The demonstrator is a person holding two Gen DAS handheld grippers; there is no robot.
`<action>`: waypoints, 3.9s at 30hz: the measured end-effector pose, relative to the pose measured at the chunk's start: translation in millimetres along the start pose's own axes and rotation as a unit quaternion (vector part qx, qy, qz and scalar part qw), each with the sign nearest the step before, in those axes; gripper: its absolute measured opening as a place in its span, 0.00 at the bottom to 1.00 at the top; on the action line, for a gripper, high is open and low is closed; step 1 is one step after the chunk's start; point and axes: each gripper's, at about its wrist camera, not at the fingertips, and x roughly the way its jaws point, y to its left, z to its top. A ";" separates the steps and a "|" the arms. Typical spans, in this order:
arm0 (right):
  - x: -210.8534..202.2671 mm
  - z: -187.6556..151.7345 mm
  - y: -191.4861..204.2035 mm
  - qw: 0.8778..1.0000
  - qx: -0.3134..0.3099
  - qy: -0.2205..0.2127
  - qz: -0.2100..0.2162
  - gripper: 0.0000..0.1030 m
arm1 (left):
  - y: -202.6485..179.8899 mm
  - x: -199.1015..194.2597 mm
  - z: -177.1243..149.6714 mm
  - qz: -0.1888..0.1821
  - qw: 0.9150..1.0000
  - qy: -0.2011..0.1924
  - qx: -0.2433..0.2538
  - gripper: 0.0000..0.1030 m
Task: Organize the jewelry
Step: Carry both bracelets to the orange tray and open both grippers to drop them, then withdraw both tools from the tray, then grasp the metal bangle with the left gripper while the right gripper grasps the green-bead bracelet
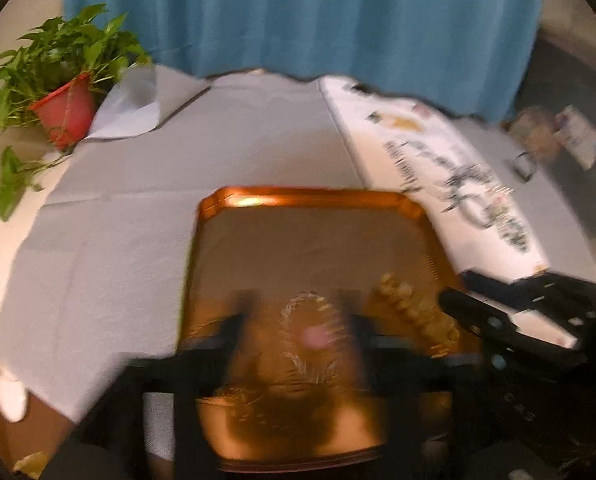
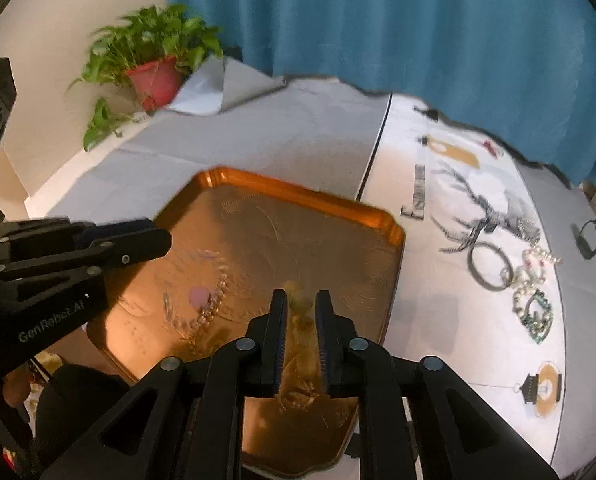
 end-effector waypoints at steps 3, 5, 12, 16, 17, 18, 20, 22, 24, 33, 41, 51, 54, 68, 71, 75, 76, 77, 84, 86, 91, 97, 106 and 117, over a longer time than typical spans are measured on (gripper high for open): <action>-4.4 -12.0 -2.3 1.000 0.005 0.003 -0.012 0.77 | 3.4 -10.4 -15.0 0.059 0.998 -0.027 -0.003 0.96; -14.2 -25.8 -1.3 1.000 -0.001 0.005 -0.012 0.77 | 5.2 -17.1 -30.1 0.063 0.998 -0.010 -0.005 0.96; -73.7 -95.0 14.3 0.999 -0.016 0.020 -0.023 0.77 | -5.5 -64.6 -101.8 0.048 0.999 0.017 -0.019 0.96; -111.8 -127.4 24.9 1.000 -0.012 0.006 -0.026 0.77 | -21.5 -95.3 -138.0 0.036 0.999 0.017 -0.032 0.96; -122.1 -134.2 28.5 1.000 -0.014 -0.001 -0.027 0.77 | -26.5 -103.2 -144.7 0.035 0.999 0.014 -0.031 0.96; -130.3 -139.0 31.7 0.999 -0.017 -0.007 -0.030 0.77 | -29.9 -108.4 -147.6 0.034 0.999 0.011 -0.029 0.96; -143.2 -145.8 36.8 0.999 -0.021 -0.018 -0.035 0.77 | -39.2 -124.9 -156.6 0.041 0.999 0.002 -0.019 0.96; -158.6 -153.9 39.9 0.999 -0.021 -0.030 -0.036 0.77 | -45.2 -139.0 -160.6 0.052 0.998 -0.012 -0.014 0.96; -170.5 -159.1 42.0 0.998 -0.021 -0.040 -0.036 0.77 | -49.3 -154.0 -165.8 0.057 0.998 -0.027 -0.011 0.96; -208.4 -186.2 44.5 0.997 -0.013 -0.064 -0.038 0.78 | -62.4 -191.6 -182.8 0.067 0.996 -0.057 -0.005 0.96; -220.2 -193.2 42.9 0.997 -0.005 -0.073 -0.039 0.78 | -69.5 -202.3 -187.3 0.072 0.995 -0.067 0.003 0.96; -213.6 -196.4 36.4 0.997 0.001 -0.060 -0.039 0.78 | -74.0 -192.4 -186.0 0.071 0.996 -0.051 0.010 0.96; -207.3 -194.5 31.3 0.998 0.009 -0.056 -0.039 0.78 | -76.2 -186.3 -184.1 0.072 0.996 -0.044 0.015 0.96; -170.3 -175.2 -85.8 0.987 0.115 -0.044 -0.105 0.79 | -114.3 -130.5 -117.5 0.039 0.998 -0.009 0.048 0.96; -152.2 -161.3 -133.1 0.980 0.144 -0.042 -0.128 0.79 | -128.3 -109.4 -92.5 0.034 0.998 -0.004 0.058 0.96; -125.9 -141.1 -185.2 0.976 0.162 -0.044 -0.139 0.79 | -148.2 -77.6 -57.7 0.022 0.997 0.006 0.067 0.96; -117.5 -135.1 -197.9 0.976 0.164 -0.045 -0.139 0.79 | -155.8 -66.4 -47.0 0.019 0.997 0.009 0.074 0.96; -105.4 -126.6 -214.2 0.975 0.167 -0.043 -0.143 0.79 | -161.5 -58.2 -39.4 0.016 0.997 0.009 0.080 0.96; -36.7 -85.2 -277.5 0.977 0.162 -0.022 -0.138 0.79 | -207.2 15.9 23.7 0.001 0.993 0.017 0.114 0.96; -17.4 -74.8 -289.8 0.978 0.158 -0.013 -0.132 0.79 | -220.1 38.6 38.9 0.001 0.992 0.019 0.128 0.96; 10.8 -63.2 -296.6 0.982 0.145 0.000 -0.119 0.79 | -240.9 77.3 53.4 -0.010 0.989 0.033 0.145 0.96; 22.3 -65.8 -298.6 0.983 0.117 0.003 -0.139 0.81 | -252.0 114.2 66.6 -0.020 0.987 0.049 0.155 0.96; 20.6 -67.5 -299.8 0.988 0.084 -0.005 -0.129 0.81 | -255.3 154.5 84.9 -0.048 0.984 0.094 0.146 0.96; 23.7 -57.3 -272.1 0.998 0.023 -0.004 -0.057 0.03 | -257.3 147.9 91.3 -0.107 0.977 0.102 0.156 0.54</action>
